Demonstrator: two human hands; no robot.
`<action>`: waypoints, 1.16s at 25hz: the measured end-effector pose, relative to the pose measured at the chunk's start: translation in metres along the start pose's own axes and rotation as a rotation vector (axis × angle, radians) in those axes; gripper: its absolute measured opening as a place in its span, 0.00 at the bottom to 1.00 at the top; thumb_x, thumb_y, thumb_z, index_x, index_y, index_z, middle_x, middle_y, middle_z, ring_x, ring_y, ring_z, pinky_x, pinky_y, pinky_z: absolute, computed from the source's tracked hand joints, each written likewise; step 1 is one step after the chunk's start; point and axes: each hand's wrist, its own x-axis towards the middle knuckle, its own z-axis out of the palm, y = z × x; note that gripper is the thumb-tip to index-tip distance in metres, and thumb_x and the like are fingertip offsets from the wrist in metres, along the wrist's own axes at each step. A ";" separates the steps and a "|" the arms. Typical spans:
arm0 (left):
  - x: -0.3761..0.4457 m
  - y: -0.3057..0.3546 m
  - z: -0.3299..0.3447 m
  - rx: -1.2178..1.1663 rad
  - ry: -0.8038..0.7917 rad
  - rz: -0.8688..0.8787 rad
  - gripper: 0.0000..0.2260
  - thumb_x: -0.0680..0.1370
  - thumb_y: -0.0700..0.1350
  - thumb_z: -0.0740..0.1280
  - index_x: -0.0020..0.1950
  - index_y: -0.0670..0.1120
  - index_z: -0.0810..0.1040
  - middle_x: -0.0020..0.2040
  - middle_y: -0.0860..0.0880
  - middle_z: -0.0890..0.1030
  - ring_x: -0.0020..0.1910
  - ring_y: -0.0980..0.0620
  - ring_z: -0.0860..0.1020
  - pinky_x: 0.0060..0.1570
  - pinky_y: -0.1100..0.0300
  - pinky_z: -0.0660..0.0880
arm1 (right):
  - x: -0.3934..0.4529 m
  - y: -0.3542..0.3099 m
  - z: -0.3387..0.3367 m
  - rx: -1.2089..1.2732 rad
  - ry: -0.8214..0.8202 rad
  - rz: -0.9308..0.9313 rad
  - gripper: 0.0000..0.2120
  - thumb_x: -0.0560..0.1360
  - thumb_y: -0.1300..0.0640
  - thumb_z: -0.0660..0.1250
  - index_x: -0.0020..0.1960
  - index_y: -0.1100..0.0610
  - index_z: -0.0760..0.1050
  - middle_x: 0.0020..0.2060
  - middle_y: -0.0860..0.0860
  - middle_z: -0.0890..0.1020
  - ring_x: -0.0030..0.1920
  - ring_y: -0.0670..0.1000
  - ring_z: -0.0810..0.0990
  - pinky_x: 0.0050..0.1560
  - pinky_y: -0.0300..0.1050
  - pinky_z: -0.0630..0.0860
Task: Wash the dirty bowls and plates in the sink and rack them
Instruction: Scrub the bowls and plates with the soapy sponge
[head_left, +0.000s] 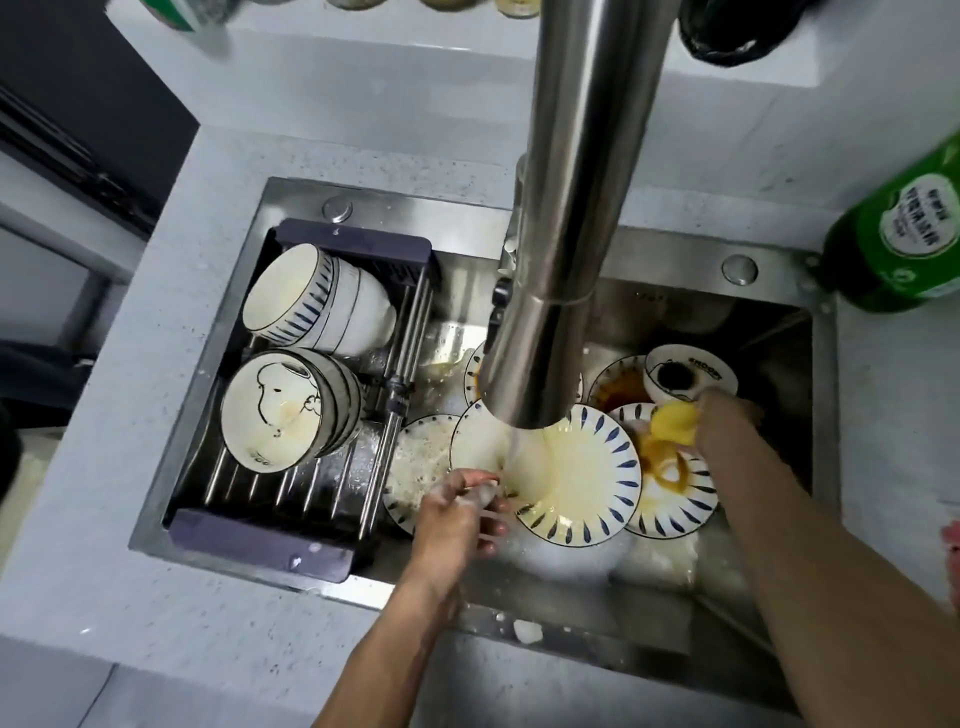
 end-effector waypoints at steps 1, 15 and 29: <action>0.001 -0.003 -0.002 -0.006 0.028 -0.015 0.06 0.81 0.39 0.63 0.53 0.45 0.79 0.38 0.49 0.84 0.32 0.53 0.78 0.29 0.62 0.72 | -0.006 0.001 -0.005 -0.019 0.021 -0.030 0.17 0.79 0.56 0.61 0.65 0.62 0.73 0.61 0.55 0.78 0.60 0.57 0.78 0.48 0.45 0.69; -0.007 0.018 0.006 -0.196 0.087 -0.279 0.12 0.74 0.29 0.57 0.52 0.41 0.73 0.35 0.41 0.77 0.32 0.45 0.76 0.29 0.57 0.77 | -0.172 0.081 0.031 -0.205 -0.457 0.272 0.15 0.71 0.49 0.73 0.48 0.58 0.75 0.49 0.59 0.79 0.45 0.60 0.80 0.30 0.47 0.79; -0.022 0.035 -0.042 0.844 0.181 0.655 0.33 0.71 0.26 0.59 0.73 0.48 0.64 0.63 0.43 0.65 0.48 0.55 0.69 0.52 0.69 0.69 | -0.238 0.124 0.034 0.012 -0.356 -0.626 0.13 0.66 0.72 0.73 0.43 0.57 0.77 0.43 0.48 0.78 0.39 0.48 0.78 0.35 0.36 0.75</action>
